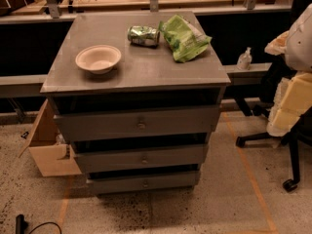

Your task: Pick green can

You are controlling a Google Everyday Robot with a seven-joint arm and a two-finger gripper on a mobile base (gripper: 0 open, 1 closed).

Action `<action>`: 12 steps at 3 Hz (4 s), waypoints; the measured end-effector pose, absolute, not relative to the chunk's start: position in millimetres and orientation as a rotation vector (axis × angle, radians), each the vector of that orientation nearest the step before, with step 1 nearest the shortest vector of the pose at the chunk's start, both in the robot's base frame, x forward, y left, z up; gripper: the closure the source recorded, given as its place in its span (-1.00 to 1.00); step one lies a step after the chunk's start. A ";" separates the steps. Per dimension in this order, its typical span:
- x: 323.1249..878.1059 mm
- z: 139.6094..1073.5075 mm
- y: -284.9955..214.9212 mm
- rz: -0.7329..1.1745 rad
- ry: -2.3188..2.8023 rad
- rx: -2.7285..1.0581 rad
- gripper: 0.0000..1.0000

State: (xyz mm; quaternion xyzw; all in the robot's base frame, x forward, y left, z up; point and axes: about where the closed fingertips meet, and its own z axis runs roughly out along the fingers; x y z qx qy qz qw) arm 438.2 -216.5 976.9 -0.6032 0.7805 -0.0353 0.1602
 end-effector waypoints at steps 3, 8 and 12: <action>542.3 970.9 -181.5 0.016 2.147 -1.733 -1.00; 799.7 956.3 -53.2 0.240 1.999 -1.299 -1.00; 853.4 918.3 24.3 0.284 1.978 -1.246 -1.00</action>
Offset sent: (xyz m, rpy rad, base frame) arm 0.1173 0.0317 0.0129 0.1594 -0.0624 0.0467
